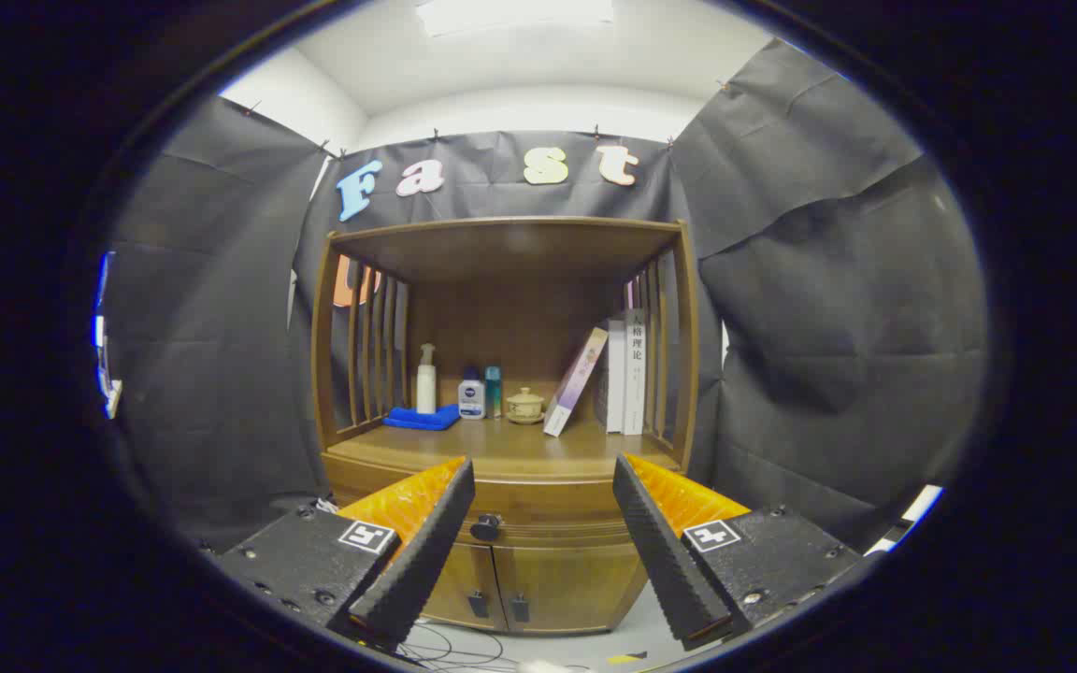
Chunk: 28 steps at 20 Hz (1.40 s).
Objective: Pull open the drawer, take out the items inside it, and place them on the countertop above the cabinet.
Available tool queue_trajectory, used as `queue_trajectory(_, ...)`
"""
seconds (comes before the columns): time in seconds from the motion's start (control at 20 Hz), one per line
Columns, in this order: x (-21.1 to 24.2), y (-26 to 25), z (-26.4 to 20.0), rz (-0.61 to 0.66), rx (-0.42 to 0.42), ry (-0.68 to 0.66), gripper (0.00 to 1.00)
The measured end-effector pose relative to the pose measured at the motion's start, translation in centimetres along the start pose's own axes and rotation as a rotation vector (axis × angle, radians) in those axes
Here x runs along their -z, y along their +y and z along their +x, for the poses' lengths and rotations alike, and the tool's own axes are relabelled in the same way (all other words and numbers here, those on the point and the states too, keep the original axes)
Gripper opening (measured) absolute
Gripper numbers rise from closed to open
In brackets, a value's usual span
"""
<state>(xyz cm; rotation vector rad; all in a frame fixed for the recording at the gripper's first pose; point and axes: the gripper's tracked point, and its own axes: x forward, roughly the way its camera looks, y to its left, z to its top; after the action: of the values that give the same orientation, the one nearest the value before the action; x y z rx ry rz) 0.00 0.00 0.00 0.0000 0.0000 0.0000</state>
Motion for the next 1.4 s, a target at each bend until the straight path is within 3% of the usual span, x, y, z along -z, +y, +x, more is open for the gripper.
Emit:
queue_trajectory(0.8, 0.8, 1.3, 0.6, -0.006, -0.015, -0.005, 0.97)
queue_trajectory(1.4, 10.1, 3.1, 8.2, -0.010, 0.006, 0.046, 0.97)
